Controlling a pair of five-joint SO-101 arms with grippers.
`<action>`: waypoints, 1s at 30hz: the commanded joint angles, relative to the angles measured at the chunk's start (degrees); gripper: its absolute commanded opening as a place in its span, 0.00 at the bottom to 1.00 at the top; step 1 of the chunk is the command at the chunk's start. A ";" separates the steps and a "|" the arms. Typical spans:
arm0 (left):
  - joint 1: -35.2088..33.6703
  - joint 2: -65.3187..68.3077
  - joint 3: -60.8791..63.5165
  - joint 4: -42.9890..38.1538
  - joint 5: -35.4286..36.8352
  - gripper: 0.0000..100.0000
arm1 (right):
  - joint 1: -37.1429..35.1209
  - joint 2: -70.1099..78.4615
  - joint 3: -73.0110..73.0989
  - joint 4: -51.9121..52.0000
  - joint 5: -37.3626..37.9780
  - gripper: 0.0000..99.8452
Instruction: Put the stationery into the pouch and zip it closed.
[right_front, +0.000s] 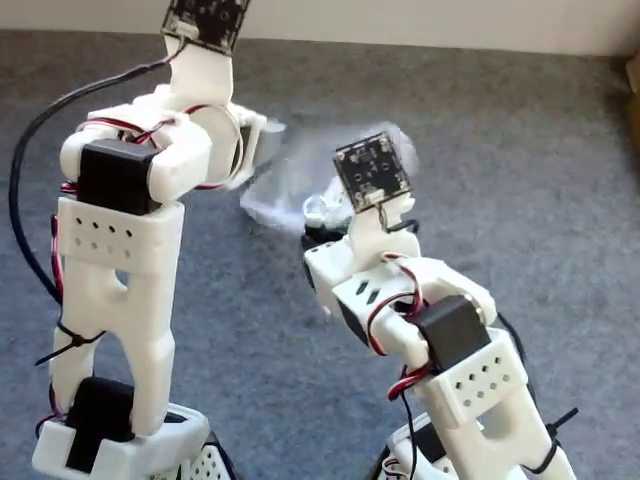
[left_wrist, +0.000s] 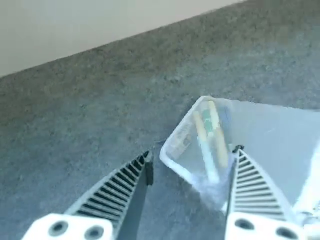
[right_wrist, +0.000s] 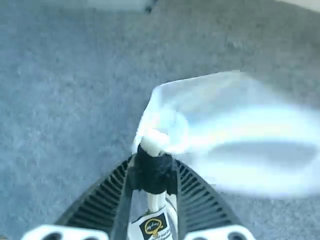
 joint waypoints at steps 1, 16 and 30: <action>-1.98 -6.37 -2.33 3.78 -4.31 0.24 | -0.22 -1.01 -7.52 0.04 -0.53 0.01; -1.89 -18.51 15.87 8.35 -13.01 0.25 | -4.62 -0.92 -10.86 5.14 1.76 0.01; 0.04 -35.03 39.34 -2.81 -18.37 0.25 | -4.44 -0.40 -10.24 0.92 2.11 0.01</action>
